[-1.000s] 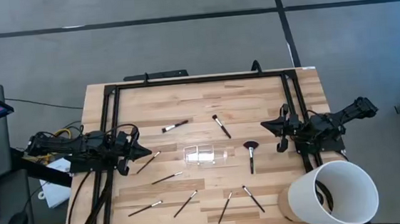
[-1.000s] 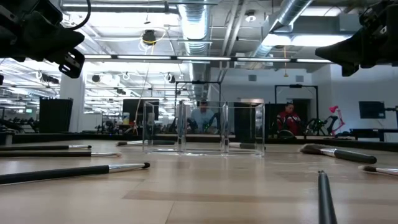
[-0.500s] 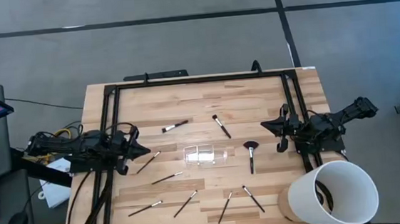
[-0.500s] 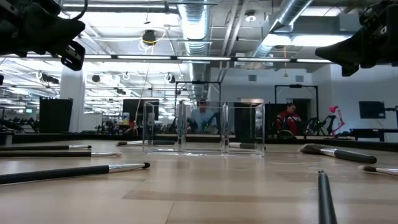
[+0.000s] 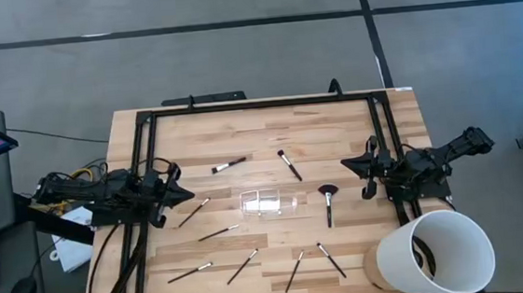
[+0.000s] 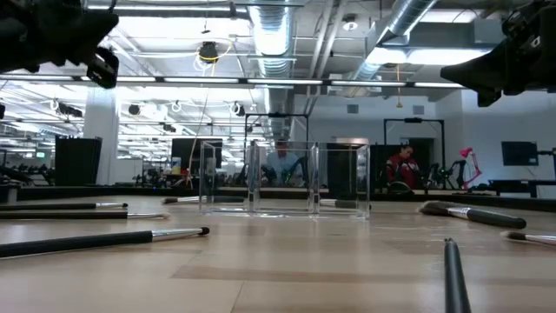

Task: Put items in baskets/containers
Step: Put the eyeshadow brush into the left section of the transparent organizer

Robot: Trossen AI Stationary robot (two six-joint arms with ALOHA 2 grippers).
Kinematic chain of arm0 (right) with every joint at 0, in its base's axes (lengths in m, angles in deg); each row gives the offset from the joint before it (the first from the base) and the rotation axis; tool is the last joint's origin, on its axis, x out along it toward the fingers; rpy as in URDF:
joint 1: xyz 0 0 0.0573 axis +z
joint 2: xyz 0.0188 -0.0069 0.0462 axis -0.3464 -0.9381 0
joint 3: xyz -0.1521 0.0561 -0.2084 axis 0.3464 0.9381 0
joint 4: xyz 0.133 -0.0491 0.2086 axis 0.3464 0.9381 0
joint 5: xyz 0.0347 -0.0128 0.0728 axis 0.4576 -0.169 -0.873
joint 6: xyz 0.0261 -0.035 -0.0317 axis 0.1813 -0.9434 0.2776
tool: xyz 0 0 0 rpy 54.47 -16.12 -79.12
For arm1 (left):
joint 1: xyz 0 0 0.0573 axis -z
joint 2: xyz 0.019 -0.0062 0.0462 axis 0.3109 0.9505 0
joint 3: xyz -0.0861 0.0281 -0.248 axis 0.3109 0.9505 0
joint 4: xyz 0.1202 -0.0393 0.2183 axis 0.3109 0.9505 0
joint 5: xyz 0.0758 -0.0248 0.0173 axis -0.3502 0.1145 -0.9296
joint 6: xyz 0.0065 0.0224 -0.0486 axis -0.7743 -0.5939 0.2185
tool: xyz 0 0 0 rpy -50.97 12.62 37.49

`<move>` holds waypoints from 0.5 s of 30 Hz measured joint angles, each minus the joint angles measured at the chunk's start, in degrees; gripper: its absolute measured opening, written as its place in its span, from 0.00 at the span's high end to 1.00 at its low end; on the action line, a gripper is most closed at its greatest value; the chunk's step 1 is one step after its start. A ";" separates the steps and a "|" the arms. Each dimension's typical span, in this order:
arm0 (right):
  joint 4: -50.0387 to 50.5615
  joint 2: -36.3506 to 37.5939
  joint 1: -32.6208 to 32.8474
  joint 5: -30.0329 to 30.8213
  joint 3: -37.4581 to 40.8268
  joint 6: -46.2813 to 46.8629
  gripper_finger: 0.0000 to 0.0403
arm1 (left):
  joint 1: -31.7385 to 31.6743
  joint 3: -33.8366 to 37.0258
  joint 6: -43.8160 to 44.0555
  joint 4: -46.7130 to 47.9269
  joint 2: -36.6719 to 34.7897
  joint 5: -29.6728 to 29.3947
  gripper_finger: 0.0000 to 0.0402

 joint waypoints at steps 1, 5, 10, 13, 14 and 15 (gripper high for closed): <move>-0.10 0.00 -0.02 0.00 0.02 0.00 1.00 | 0.00 0.00 0.00 -1.10 0.00 -0.39 0.99; -0.39 0.00 -0.02 -0.07 0.06 0.00 1.00 | 0.00 0.00 -1.56 -3.54 0.13 -2.13 0.99; -0.53 0.00 0.00 -0.13 0.06 0.00 1.00 | -0.10 0.00 -6.51 -4.84 1.53 -6.20 0.99; -0.67 0.00 0.00 -0.46 0.10 0.00 1.00 | -0.11 0.00 -9.93 -7.44 3.20 -9.29 0.99; -0.67 0.00 0.00 -0.46 0.10 0.00 1.00 | -0.11 0.00 -10.05 -8.65 3.91 -9.87 0.99; -0.67 0.00 -0.02 -0.46 0.10 0.00 1.00 | -0.11 0.00 -10.07 -10.31 4.78 -10.26 0.99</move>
